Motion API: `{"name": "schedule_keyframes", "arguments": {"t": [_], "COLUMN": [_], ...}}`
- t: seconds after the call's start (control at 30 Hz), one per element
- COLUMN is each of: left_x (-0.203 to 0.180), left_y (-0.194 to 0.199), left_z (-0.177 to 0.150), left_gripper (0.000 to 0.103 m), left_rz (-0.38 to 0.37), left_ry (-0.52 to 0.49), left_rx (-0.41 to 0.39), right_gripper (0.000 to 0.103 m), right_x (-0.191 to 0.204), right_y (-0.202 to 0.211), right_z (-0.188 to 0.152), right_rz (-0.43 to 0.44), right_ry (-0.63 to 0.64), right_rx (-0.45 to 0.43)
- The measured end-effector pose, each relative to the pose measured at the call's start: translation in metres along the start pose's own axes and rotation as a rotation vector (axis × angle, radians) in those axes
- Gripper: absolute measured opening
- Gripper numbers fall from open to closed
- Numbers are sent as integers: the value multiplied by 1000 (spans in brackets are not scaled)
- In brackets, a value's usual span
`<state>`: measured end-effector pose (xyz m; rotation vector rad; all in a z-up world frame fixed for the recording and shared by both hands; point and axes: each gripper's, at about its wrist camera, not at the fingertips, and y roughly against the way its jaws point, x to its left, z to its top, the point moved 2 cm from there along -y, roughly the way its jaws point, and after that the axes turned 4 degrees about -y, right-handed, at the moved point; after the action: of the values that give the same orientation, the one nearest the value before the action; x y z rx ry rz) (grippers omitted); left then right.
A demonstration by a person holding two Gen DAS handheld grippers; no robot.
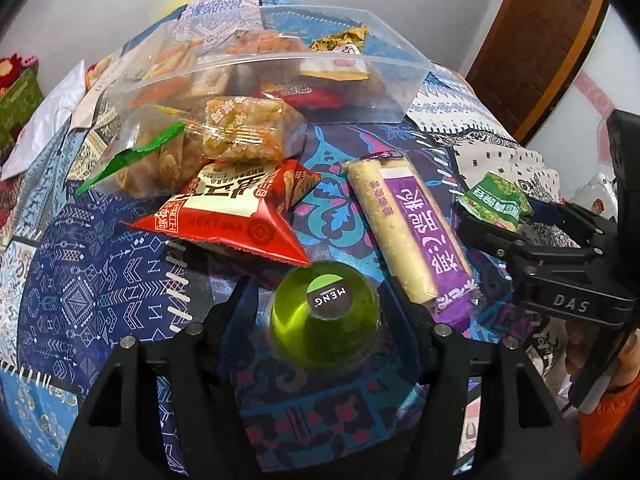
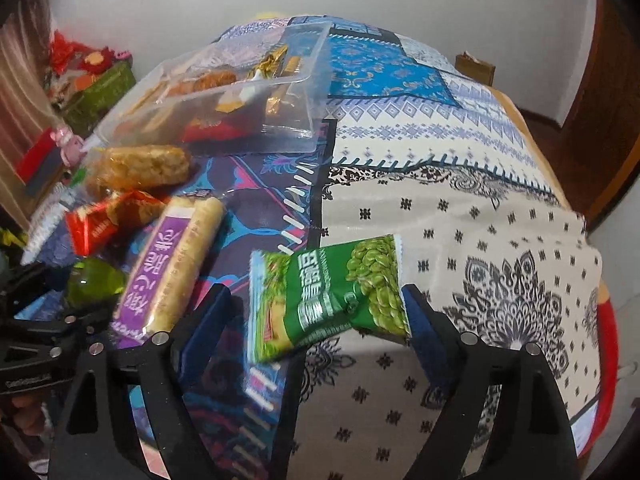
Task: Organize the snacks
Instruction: 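Reach left tool to the green jelly cup while right tool reaches the green pea snack, then grasp and lift the jelly cup with left tool while right tool lifts the pea snack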
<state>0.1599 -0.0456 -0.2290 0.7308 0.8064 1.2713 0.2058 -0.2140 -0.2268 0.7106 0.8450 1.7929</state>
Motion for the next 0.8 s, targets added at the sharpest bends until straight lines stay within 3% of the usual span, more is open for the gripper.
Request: {"name": "schedule_keyframes", "arguments": {"t": [0.07,0.13,0.37,0.8], "left_x": [0,1,-2,-5], "left_y": [2,3,12,55], "left_z": [-1,-2,-8,-5], "left_gripper": [56,54,49,49], "left_rz": [-8,-18,-25,-14], "left_ry": [-14,-13,-33,-34], "left_rx": [-8,-12,-25,-126], "right_gripper": [80,69,48,44], "right_x": [2,2,-11,-9], "right_y": [0,2,12,43], "right_z": [-3,-3,-5,0], "right_rz": [-22,-28,43,86], "right_ry": [20,28,-47,-78], "right_rx": [-10,-21,-31,-101]}}
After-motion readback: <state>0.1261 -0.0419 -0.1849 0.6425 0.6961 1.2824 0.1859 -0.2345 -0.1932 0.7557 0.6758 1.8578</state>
